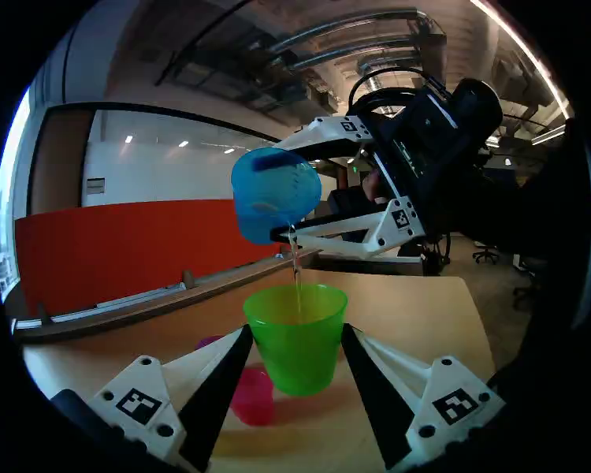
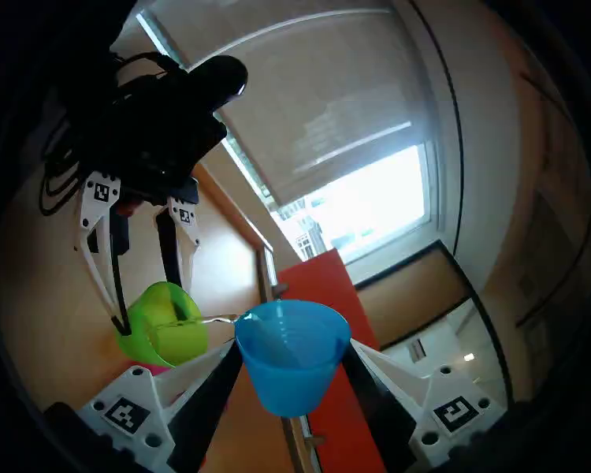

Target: Pour water

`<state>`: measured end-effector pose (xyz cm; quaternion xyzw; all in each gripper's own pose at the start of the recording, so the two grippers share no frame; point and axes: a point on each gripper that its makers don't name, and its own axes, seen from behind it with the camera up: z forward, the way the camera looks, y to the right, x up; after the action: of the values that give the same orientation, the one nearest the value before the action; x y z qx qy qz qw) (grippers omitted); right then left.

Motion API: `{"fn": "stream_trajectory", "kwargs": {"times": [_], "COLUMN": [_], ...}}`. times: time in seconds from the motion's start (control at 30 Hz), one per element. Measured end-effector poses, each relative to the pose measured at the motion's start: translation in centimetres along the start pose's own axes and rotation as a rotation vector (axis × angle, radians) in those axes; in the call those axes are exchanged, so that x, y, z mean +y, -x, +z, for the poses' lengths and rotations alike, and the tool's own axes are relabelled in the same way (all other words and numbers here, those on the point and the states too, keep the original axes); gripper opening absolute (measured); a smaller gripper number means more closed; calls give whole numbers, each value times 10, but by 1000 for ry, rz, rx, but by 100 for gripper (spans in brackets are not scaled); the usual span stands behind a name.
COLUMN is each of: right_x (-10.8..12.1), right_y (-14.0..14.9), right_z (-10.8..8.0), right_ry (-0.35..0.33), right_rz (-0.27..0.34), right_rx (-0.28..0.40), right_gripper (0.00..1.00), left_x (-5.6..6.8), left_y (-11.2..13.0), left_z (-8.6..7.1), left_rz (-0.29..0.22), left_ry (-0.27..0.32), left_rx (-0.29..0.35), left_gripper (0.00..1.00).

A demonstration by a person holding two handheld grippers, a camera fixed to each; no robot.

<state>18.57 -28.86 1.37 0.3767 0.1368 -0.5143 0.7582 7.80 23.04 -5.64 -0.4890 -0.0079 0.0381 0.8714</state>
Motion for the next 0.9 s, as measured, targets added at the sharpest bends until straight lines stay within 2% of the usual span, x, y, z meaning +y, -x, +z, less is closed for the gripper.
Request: {"fn": "stream_trajectory", "kwargs": {"times": [0.9], "right_x": [-3], "right_y": [-1], "right_z": [1], "right_ry": [-2], "right_rz": [-41], "right_rx": [1], "right_gripper": [89], "left_x": [4], "left_y": [1], "left_z": [1], "left_rz": [-4], "left_ry": [5], "left_rx": [6], "left_gripper": [82]}}
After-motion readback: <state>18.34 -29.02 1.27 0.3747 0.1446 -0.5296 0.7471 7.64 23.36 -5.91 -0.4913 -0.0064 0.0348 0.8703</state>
